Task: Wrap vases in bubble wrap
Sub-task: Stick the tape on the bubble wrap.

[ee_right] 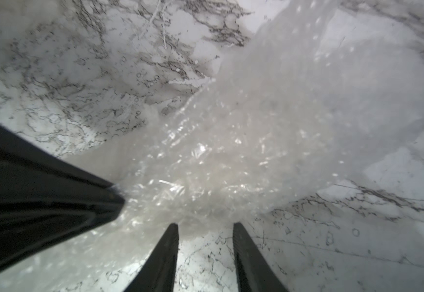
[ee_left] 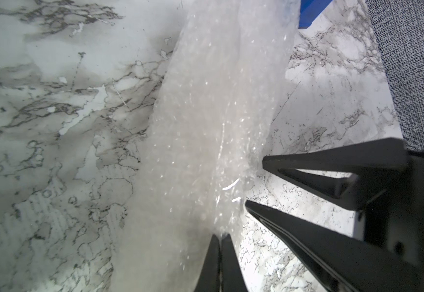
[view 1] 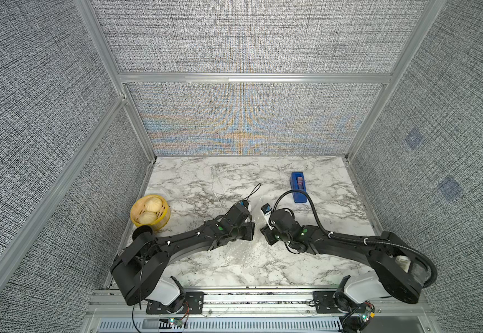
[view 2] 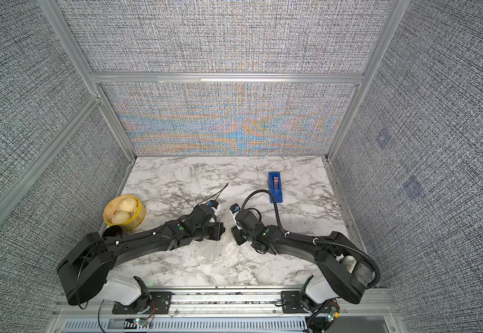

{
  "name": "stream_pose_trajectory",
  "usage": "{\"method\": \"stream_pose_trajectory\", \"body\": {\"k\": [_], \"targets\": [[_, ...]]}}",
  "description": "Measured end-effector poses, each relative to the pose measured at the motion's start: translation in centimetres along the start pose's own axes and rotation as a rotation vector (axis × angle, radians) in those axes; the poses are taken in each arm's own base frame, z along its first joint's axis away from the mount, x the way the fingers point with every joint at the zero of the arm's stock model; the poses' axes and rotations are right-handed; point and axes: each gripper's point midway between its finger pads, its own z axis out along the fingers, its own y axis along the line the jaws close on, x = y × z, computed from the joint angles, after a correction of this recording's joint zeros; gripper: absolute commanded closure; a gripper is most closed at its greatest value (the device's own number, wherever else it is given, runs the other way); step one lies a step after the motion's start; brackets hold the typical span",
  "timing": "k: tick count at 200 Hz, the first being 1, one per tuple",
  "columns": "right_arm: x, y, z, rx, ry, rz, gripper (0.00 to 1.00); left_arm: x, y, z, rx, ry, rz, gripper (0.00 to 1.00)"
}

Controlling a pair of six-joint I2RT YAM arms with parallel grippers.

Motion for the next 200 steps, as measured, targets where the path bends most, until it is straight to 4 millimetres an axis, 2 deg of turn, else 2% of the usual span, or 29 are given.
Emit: {"method": "stream_pose_trajectory", "body": {"k": [24, 40, 57, 66, 118, 200], "targets": [[-2.6, 0.4, -1.4, -0.014, -0.065, 0.007, 0.59, 0.1, 0.0, 0.0, 0.001, -0.002, 0.000, 1.00], [-4.1, 0.6, -1.5, -0.015, -0.085, 0.009, 0.39, 0.1, 0.1, 0.0, 0.002, -0.002, 0.000, 1.00], [-5.4, 0.5, -1.0, 0.007, -0.084, 0.005, 0.31, 0.1, 0.1, 0.0, 0.004, -0.005, 0.001, 1.00], [-5.8, 0.3, -0.7, 0.025, -0.078, 0.009, 0.31, 0.1, 0.1, 0.0, 0.005, -0.007, 0.001, 1.00], [-5.1, -1.1, 1.0, 0.111, -0.022, 0.024, 0.30, 0.1, 0.0, -0.2, 0.011, -0.010, 0.001, 1.00], [-4.3, -1.7, 3.1, 0.154, 0.017, 0.052, 0.24, 0.2, -0.1, -0.2, 0.022, -0.012, -0.002, 1.00]]}}
